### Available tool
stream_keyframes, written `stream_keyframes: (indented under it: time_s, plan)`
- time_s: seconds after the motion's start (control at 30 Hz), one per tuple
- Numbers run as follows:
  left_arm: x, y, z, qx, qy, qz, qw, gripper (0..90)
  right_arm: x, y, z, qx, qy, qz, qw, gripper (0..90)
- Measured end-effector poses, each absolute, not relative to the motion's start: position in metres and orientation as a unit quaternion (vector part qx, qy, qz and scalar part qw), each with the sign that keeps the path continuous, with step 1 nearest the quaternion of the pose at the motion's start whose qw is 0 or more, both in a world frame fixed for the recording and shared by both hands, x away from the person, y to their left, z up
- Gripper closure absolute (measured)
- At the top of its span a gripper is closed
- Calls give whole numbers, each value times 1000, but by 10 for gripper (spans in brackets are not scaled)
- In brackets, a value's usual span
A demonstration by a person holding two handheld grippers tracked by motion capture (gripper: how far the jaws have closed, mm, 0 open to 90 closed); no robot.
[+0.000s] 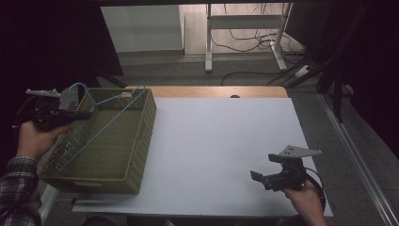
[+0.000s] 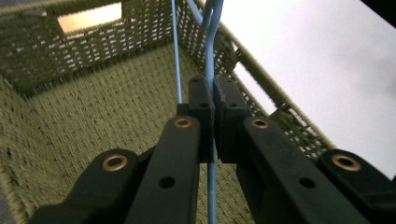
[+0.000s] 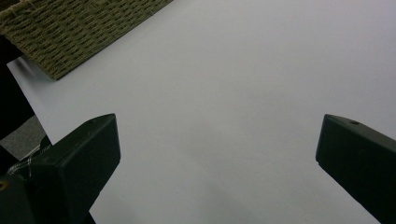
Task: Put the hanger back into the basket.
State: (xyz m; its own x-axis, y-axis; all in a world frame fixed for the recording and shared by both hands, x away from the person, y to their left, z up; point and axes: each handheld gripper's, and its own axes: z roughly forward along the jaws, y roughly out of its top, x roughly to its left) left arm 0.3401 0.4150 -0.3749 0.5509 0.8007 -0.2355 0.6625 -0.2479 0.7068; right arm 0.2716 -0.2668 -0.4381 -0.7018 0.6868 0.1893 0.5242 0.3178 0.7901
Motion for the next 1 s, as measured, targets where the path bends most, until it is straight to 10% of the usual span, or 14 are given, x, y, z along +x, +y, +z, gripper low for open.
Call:
stream_keyframes:
  time_s: [0.8, 1.0]
  plan:
    - [356, 407, -449, 794, 507, 81, 327, 859, 272, -263, -445, 371, 818, 431, 91, 0]
    - [340, 405, -431, 776, 520, 147, 325, 580, 272, -262, -445, 368, 820, 429, 92, 0]
